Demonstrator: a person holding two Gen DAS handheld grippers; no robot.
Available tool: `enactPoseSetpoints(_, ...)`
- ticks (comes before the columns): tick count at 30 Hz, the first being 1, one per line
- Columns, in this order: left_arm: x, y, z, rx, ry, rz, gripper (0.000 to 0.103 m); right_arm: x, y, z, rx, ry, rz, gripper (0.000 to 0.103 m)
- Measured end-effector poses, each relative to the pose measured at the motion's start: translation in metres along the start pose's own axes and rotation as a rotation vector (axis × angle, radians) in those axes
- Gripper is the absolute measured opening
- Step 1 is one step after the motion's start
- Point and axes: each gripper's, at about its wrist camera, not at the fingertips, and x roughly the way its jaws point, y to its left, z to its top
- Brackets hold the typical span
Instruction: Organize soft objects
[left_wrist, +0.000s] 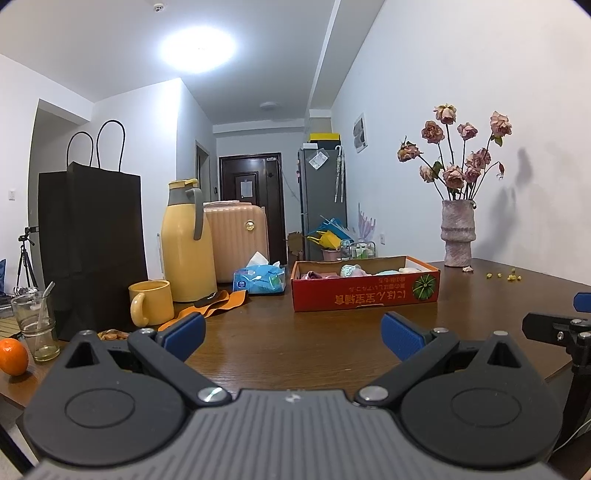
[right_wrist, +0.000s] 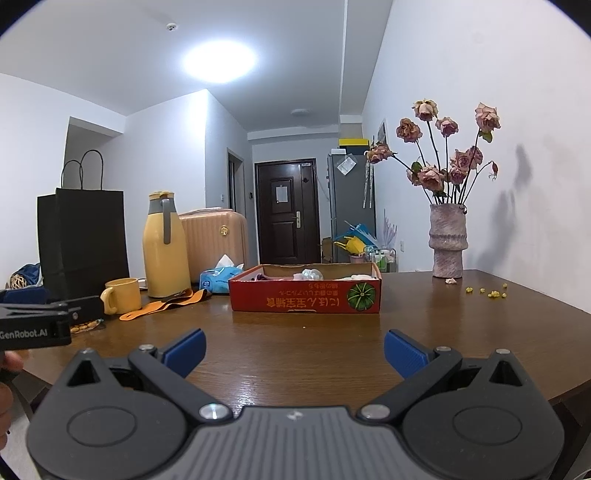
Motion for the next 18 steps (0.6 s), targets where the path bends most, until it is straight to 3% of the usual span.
enactPoseSetpoints(18,-0.0014,-0.0006,-0.0037,-0.016,-0.014,0.008,0.103,0.0007,-0.0012,0.0003,0.0,0.0,-0.001,0.103)
